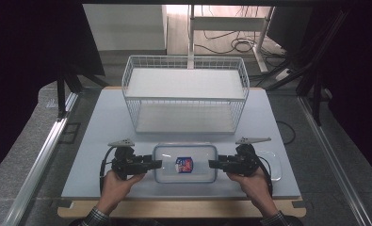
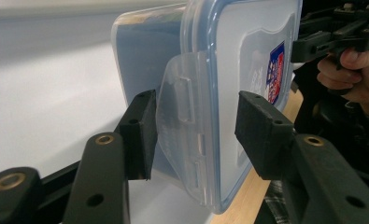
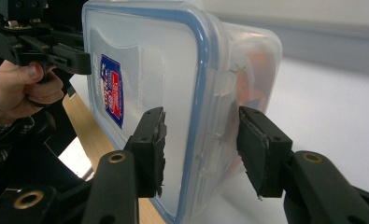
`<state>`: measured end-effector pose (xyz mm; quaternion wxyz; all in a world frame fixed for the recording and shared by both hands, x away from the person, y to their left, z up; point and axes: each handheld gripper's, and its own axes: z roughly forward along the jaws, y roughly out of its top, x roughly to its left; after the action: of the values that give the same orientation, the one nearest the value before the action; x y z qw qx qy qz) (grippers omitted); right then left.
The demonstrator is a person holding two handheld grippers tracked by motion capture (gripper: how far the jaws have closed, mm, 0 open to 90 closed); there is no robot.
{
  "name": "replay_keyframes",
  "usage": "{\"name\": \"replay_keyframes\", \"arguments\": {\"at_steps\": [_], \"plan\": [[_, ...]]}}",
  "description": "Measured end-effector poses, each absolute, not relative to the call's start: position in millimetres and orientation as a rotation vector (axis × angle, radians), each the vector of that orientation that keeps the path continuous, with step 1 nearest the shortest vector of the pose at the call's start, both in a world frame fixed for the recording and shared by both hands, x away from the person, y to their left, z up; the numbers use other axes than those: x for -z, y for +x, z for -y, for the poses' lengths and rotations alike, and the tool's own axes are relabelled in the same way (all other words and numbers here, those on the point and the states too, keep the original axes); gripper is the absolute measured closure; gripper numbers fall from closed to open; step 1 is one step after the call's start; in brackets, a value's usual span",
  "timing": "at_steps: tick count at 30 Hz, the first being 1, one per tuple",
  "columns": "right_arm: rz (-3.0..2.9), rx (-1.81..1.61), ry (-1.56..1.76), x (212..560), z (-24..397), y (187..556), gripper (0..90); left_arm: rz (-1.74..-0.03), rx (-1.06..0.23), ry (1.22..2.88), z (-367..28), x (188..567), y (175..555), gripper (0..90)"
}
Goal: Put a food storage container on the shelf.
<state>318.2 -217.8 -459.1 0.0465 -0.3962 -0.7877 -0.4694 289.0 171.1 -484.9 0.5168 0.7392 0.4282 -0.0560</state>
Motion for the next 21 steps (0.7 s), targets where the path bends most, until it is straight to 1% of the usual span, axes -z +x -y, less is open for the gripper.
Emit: {"name": "replay_keyframes", "arguments": {"at_steps": [21], "plan": [[2.454,1.572,-1.146,404.7,208.3,339.8,53.2,-0.962,0.009,1.765,-180.6,427.6,309.9,50.3]]}}
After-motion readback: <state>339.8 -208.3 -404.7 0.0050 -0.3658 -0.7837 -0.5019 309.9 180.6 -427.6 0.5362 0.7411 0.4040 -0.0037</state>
